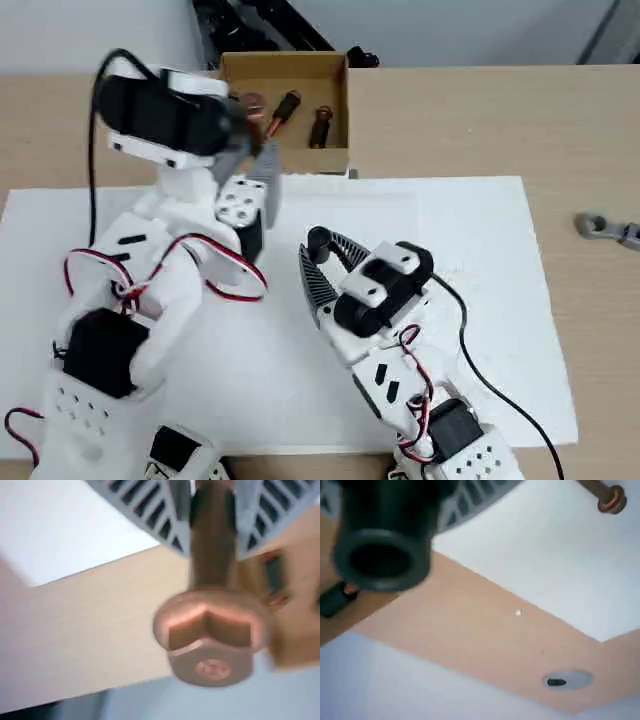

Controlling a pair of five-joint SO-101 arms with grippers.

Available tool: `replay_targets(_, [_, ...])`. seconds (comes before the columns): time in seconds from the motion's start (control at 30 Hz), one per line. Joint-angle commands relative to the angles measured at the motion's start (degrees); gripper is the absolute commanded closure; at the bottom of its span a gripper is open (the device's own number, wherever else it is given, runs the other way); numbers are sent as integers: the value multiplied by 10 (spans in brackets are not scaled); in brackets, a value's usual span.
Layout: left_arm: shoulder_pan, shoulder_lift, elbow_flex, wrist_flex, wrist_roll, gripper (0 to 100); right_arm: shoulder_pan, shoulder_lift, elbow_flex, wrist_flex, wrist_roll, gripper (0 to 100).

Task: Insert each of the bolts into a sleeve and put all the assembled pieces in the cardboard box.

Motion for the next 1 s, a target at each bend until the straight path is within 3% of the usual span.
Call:
replay_targets(0.0, [33, -9, -5, -22, 2, 994, 23, -1, -5, 0, -40, 997])
replay_targets(0.5, [104, -10, 22, -28, 6, 995, 38, 126, -69, 13, -71, 997])
replay_targets(0.63, [100, -10, 54, -33, 58, 995, 38, 143, -85, 12, -72, 997])
replay_targets(0.97, [52, -9, 119, -114, 111, 995, 38, 143, -118, 12, -72, 997])
